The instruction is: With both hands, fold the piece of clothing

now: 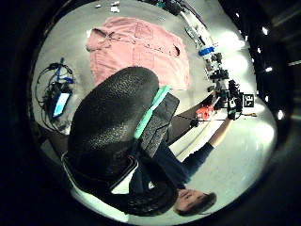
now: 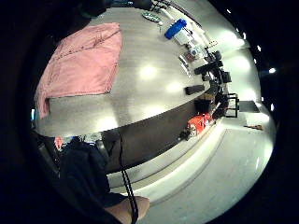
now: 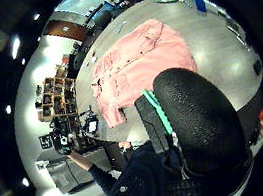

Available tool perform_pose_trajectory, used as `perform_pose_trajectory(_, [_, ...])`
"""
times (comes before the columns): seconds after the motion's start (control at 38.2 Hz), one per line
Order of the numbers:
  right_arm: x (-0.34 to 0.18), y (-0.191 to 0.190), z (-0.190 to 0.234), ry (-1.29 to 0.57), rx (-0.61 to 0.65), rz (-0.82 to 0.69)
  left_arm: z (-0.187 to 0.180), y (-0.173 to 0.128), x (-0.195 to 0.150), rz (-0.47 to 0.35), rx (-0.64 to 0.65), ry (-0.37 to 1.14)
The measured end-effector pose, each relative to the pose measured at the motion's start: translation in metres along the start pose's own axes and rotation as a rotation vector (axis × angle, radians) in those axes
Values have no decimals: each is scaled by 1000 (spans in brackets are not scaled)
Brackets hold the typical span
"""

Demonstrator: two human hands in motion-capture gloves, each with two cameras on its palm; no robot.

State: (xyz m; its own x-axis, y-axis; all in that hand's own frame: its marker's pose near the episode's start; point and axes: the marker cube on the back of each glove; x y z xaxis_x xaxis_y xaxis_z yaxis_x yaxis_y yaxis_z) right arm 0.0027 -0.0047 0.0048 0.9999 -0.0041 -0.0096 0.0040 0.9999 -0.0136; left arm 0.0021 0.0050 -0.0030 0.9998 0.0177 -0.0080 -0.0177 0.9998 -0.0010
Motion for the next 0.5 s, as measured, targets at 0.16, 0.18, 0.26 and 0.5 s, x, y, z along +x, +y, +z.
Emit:
perform_pose_trajectory(0.16, [-9, 2, -6, 4, 3, -36, 4, -3, -7, -23, -24, -18])
perform_pose_trajectory(0.18, [-12, 2, -7, 2, 2, -45, 4, -3, -7, -23, -26, -17])
perform_pose_trajectory(0.26, [-19, 3, -9, -5, -14, -68, 3, -2, -8, -15, -23, -11])
perform_pose_trajectory(0.5, [-34, 12, -10, 60, -142, -138, 7, 8, -9, 15, -77, -7])
